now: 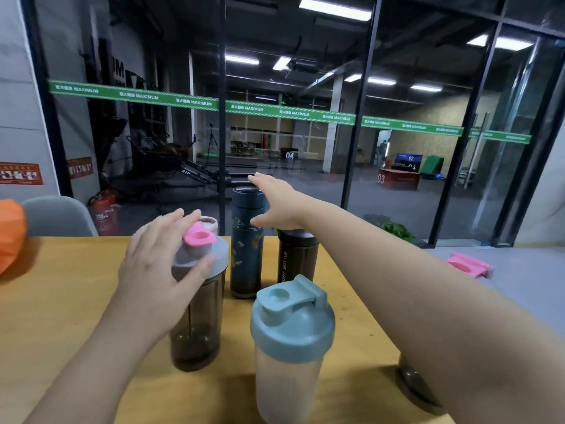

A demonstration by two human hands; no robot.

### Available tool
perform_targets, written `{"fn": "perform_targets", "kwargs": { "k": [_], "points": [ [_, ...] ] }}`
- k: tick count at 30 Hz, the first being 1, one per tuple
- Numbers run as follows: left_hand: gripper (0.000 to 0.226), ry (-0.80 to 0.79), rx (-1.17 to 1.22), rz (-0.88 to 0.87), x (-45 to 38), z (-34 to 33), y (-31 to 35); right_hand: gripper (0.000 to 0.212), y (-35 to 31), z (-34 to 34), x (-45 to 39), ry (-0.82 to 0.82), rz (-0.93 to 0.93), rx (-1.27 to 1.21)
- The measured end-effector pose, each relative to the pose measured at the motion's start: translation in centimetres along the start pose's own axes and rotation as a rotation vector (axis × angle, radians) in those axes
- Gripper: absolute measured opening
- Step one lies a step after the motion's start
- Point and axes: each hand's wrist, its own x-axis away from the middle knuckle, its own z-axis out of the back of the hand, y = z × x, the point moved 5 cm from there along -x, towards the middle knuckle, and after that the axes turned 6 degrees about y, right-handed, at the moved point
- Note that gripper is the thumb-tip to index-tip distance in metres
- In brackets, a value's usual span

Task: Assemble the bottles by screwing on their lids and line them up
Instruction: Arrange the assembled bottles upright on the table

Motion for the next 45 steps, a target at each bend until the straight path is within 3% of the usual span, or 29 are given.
{"fn": "perform_targets", "kwargs": {
  "k": [4,9,18,23,27,38,45],
  "points": [
    [0.042,-0.058,0.081,-0.024,0.1,-0.2,0.4,0.087,0.1,-0.4,-1.0,-0.066,0.014,0.015],
    [0.045,-0.106,0.162,0.020,0.1,-0.1,0.7,0.081,0.3,-0.9,-1.2,-0.123,-0.005,0.020],
    [0.048,-0.105,0.178,0.016,0.2,-0.1,0.6,0.074,0.2,-0.3,-1.0,-0.036,-0.036,0.070],
    [0.054,-0.113,0.154,-0.012,0.2,-0.2,0.7,0.059,-0.1,0.3,0.4,-0.013,-0.028,-0.081],
    [0.059,-0.117,0.114,-0.014,0.3,-0.4,0.5,0.063,-0.1,1.3,1.6,0.011,-0.025,-0.128],
    [0.093,-0.070,0.061,0.235,0.6,-1.6,-1.9,0.057,3.4,8.0,5.0,-0.061,-0.189,-0.173],
    [0.088,-0.084,0.144,0.200,0.5,-1.0,-1.2,0.055,7.5,7.8,7.6,-0.133,-0.304,-0.109]
  ]
}}
